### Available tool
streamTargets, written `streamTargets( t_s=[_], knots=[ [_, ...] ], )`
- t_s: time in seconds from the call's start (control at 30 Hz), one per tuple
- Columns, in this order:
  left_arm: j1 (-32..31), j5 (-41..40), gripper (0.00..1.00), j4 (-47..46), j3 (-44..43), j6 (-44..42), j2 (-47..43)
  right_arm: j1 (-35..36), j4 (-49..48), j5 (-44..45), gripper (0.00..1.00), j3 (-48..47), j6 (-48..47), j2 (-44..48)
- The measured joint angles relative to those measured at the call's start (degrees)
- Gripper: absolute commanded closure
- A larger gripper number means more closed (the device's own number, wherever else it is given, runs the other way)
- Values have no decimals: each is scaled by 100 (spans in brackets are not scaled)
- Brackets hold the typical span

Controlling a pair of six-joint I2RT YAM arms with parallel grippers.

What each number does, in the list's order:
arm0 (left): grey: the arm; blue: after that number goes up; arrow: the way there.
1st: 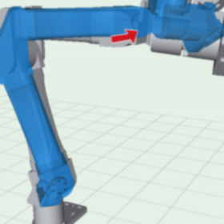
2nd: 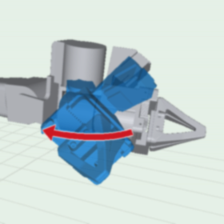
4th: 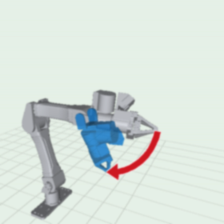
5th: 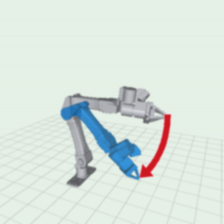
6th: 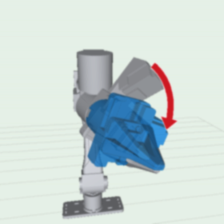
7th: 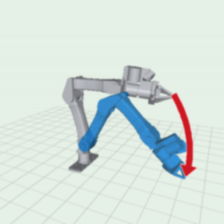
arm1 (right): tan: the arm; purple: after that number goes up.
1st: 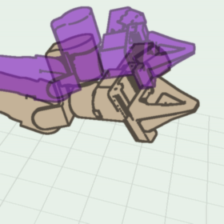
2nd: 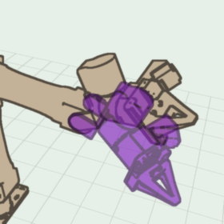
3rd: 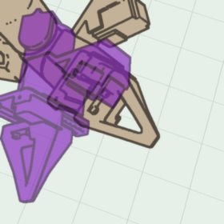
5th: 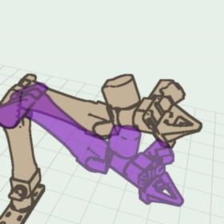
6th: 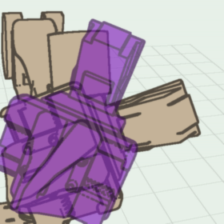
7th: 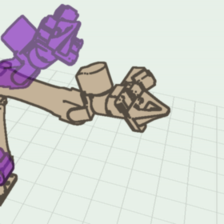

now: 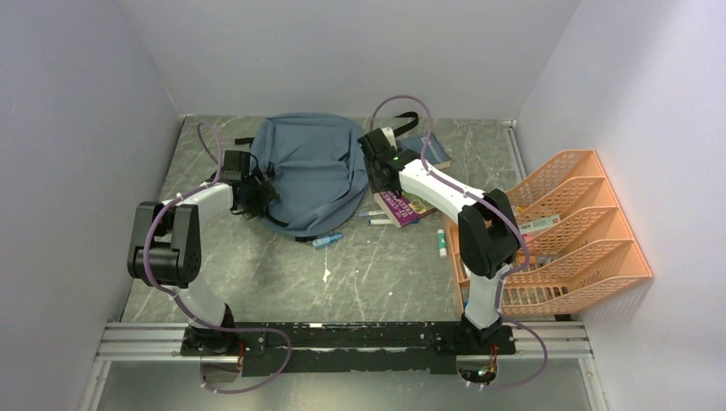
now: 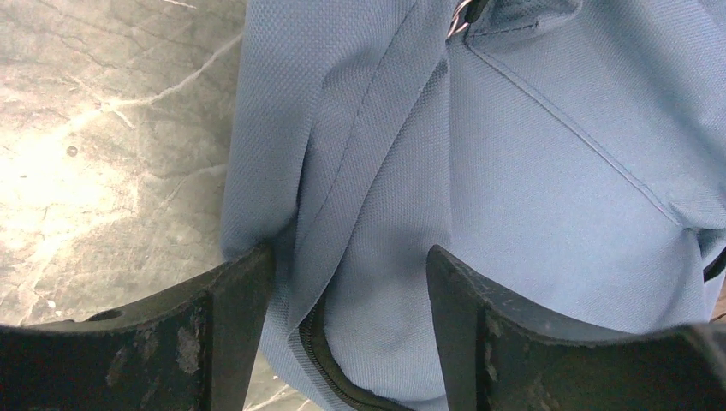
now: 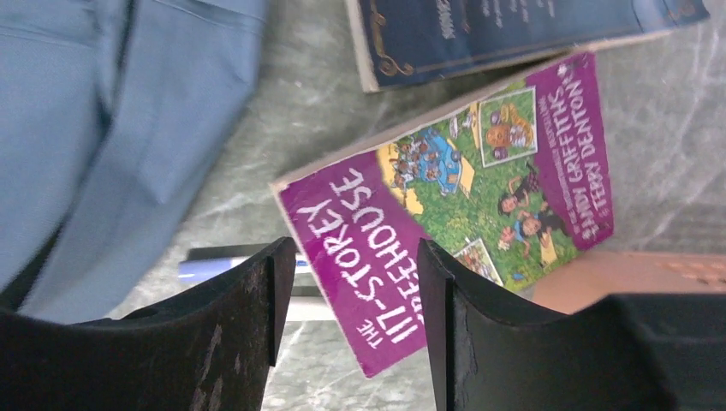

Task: Pack the student bag
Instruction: Move the book to the center of the board, then unzip the student bag at the center of the board.

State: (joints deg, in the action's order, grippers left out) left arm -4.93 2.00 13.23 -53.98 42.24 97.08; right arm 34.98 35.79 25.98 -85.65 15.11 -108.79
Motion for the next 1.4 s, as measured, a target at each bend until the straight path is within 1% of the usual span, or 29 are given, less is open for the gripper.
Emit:
streamTargets(
  t_s=[0.07, 0.23, 0.33, 0.43, 0.5, 0.57, 0.73, 0.83, 0.97, 1.03, 1.1, 1.2, 1.3, 1.33, 1.4],
  knots=[
    [0, -42, 25, 55, -24, 2, -2, 2, -170, -262, 39, -46, -105, 57],
    [52, -339, 20, 337, -63, -26, -205, 79, -758, -1893, 34, -118, -297, 293],
    [175, -645, 22, 562, -66, -74, -531, 313, -896, -2496, 34, -629, -317, 116],
    [306, -804, 27, 623, -96, -109, -785, 737, -968, -2712, 34, -1335, -337, -308],
    [389, -811, 31, 612, -142, -122, -780, 966, -1025, -2837, 36, -1805, -315, -708],
    [431, -796, 32, 568, -151, -153, -656, 1106, -1080, -2942, 37, -2011, -254, -1056],
    [446, -595, 31, 479, -151, -197, -116, 1095, -1075, -2964, 37, -1840, -146, -1587],
    [448, -446, 33, 354, -151, -195, 52, 1067, -1093, -3012, 37, -1502, -98, -1633],
    [446, -70, 36, -46, -127, -144, 107, 1049, -1233, -3110, 37, -1156, -52, -1628],
    [446, 90, 40, -254, -79, -105, 114, 1049, -1303, -3130, 39, -1069, -39, -1617],
    [446, 208, 48, -422, -2, -74, 127, 1049, -1368, -3165, 40, -997, -33, -1587],
    [466, 299, 66, -595, 92, -24, 179, 1049, -1419, -3217, 41, -977, -31, -1574],
    [494, 387, 93, -669, 103, 20, 245, 1049, -1473, -3268, 41, -951, -17, -1574],
    [494, 411, 95, -682, 103, 46, 249, 1049, -1488, -3276, 41, -940, -13, -1574],
    [522, 468, 95, -693, 103, 20, 251, 1049, -1528, -3289, 41, -890, -2, -1561]
  ],
)
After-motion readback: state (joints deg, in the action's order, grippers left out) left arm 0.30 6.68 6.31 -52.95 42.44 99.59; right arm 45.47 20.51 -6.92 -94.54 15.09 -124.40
